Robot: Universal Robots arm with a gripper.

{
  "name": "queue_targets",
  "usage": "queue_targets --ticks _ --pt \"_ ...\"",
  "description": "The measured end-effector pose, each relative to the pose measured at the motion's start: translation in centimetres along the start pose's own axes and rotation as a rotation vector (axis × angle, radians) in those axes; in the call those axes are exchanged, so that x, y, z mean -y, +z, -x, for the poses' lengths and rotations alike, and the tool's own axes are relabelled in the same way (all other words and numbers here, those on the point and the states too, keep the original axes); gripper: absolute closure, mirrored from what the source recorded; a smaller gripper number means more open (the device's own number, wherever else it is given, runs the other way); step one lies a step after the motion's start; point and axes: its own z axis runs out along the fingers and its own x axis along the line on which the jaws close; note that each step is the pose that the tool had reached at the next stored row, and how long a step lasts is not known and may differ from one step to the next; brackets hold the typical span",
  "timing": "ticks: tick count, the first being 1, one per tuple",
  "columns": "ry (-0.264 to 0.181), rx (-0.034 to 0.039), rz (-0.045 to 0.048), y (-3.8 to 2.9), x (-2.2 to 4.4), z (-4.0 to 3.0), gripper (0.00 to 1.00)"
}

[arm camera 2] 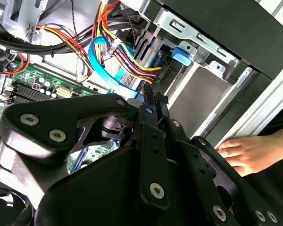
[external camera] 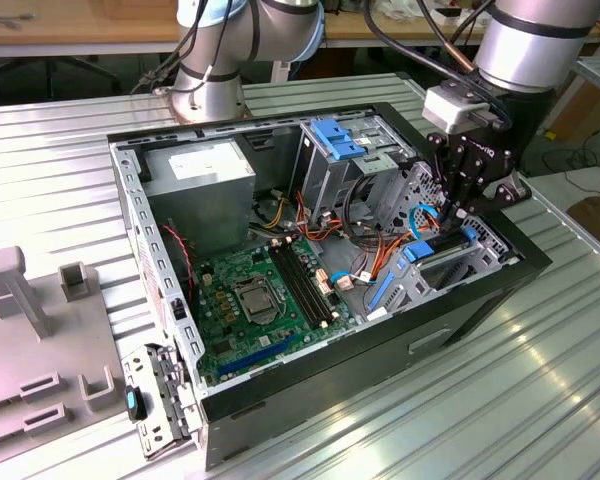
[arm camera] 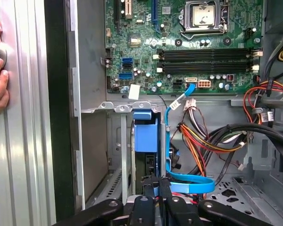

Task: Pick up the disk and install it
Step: 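Insert the second disk wire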

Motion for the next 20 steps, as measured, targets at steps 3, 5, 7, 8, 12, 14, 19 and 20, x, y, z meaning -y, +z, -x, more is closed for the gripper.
queue_targets --ticks 3,5,7,8,12,14,19,20 --pt "0.002 0.0101 0.0003 0.12 0.00 -0.35 0.84" --pt "0.006 0.0240 0.0009 0.24 0.00 -0.96 0.84" --pt "0.009 0.0315 0.0012 0.30 -0.01 -1.15 0.84" --pt "0.010 0.0369 0.0014 0.31 -0.01 -1.19 0.84" --pt "0.011 0.0407 0.0015 0.32 0.00 -1.20 0.84" --pt "0.011 0.0408 0.0015 0.32 0.00 -1.20 0.84" --pt "0.011 0.0409 0.0015 0.32 0.00 -1.20 0.84" --pt "0.011 0.0409 0.0015 0.32 -0.01 -1.20 0.84"
